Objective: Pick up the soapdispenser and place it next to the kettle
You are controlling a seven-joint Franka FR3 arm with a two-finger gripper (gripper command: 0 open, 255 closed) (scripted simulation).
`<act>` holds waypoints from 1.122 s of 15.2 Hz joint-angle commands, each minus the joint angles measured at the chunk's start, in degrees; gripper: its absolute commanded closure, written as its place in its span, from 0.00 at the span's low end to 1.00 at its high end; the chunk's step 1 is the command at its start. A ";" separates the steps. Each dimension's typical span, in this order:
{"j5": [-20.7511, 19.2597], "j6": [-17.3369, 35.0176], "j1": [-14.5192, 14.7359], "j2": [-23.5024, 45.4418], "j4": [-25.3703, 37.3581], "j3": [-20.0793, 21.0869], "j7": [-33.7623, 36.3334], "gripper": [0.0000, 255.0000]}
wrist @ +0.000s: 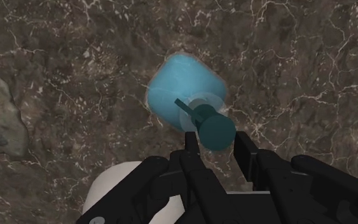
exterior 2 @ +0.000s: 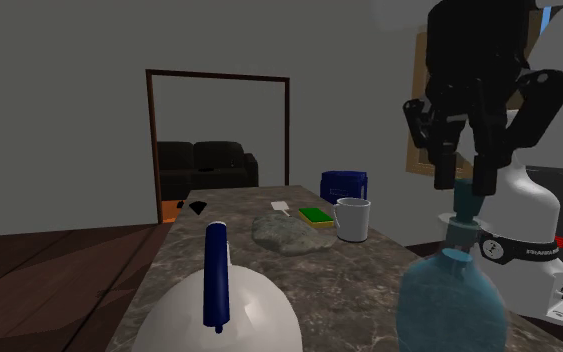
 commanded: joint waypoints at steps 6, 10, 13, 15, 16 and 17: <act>0.31 4.76 0.09 1.60 -3.11 0.42 -0.21 1.00; 0.30 4.77 0.11 1.61 -3.11 0.40 -0.20 1.00; 0.29 4.77 0.13 1.61 -3.11 0.39 -0.20 1.00; 0.28 4.82 0.11 1.70 -3.07 0.40 -0.19 0.00; 0.30 4.76 0.14 1.57 -3.13 0.40 -0.18 0.00; 0.30 4.78 0.13 1.60 -3.13 0.40 -0.19 0.00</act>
